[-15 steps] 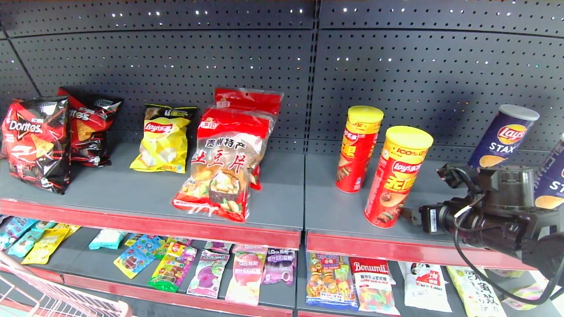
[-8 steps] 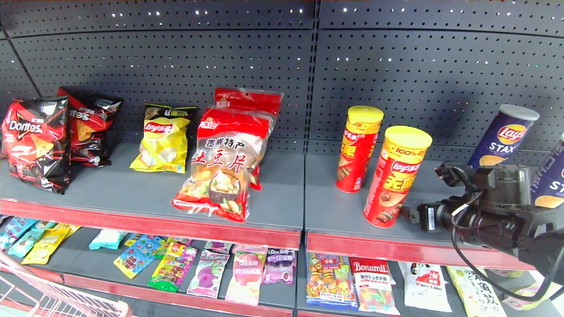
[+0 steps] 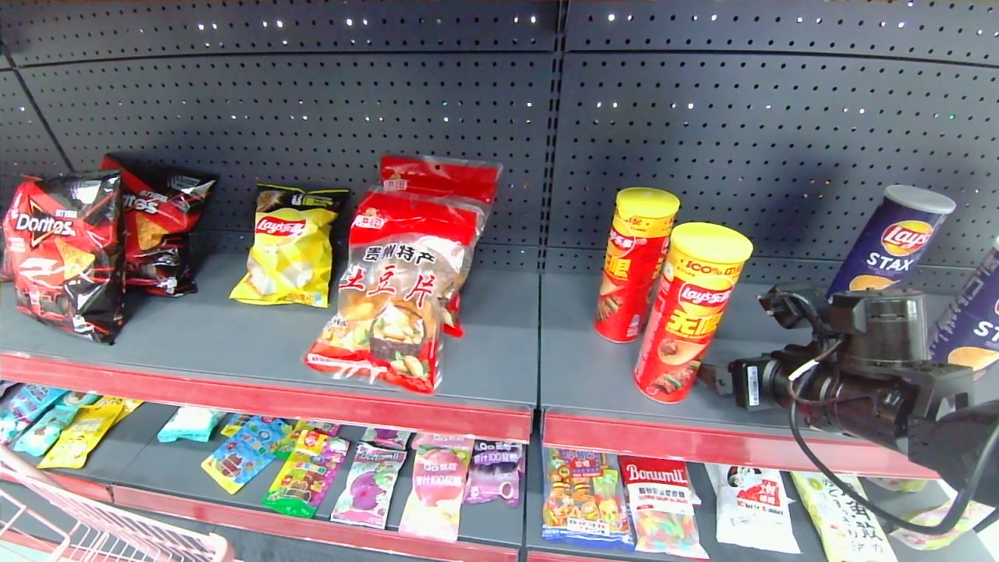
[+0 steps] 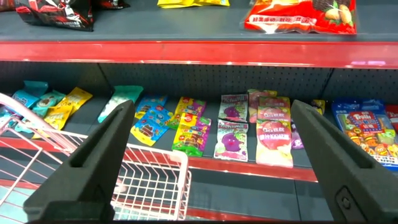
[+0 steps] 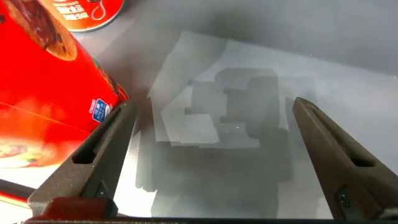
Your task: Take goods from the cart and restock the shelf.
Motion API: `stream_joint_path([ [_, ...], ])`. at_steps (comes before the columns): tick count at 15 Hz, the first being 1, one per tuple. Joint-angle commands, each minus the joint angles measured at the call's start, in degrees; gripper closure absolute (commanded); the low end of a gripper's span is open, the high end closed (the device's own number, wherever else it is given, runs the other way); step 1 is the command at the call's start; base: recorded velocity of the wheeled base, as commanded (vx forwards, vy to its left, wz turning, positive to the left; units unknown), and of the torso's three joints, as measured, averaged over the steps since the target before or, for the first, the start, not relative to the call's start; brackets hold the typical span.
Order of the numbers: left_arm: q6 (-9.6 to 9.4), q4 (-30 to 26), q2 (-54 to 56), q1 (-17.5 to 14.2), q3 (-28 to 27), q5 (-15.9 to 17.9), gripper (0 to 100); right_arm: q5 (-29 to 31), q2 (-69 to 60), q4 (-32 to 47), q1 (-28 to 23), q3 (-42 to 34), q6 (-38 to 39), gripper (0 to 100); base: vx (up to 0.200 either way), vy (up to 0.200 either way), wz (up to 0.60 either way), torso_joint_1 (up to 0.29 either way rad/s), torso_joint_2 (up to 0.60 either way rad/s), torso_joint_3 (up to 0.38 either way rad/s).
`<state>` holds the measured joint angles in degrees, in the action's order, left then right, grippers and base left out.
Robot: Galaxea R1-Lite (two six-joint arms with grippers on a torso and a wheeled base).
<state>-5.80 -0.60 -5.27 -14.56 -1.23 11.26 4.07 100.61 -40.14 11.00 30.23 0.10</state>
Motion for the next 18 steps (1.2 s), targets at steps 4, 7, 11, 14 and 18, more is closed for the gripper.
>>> stream_joint_path([
  [4, 0.00, -0.02, -0.09, -0.03, 0.00, -0.01, 0, 0.06, -0.15, -0.02, 0.87, 0.18, -0.01, 0, 0.000, 0.000, 0.00, 0.000, 0.00, 0.000],
  [7, 0.00, -0.02, -0.09, -0.12, 0.00, -0.01, 0, 0.06, -0.06, -0.02, 0.87, 0.27, -0.01, 0, 0.000, 0.000, 0.00, 0.000, 0.00, 0.000],
  [11, 0.00, -0.02, -0.09, -0.12, 0.00, -0.01, 0, 0.06, 0.03, -0.02, 0.87, 0.44, 0.08, 0, 0.000, 0.000, 0.00, 0.000, 0.00, 0.000],
  [14, 0.00, -0.02, -0.09, -0.03, 0.00, -0.01, 0, 0.06, 0.38, -0.64, 0.96, 0.62, 0.08, 0, 0.000, 0.000, 0.00, 0.000, 0.00, 0.000],
  [18, 0.00, -0.02, -0.09, -0.03, 0.00, -0.01, 0, 0.23, 0.82, -2.22, 2.36, 0.62, 0.08, 0, 0.000, 0.000, 0.00, 0.000, 0.00, 0.000],
])
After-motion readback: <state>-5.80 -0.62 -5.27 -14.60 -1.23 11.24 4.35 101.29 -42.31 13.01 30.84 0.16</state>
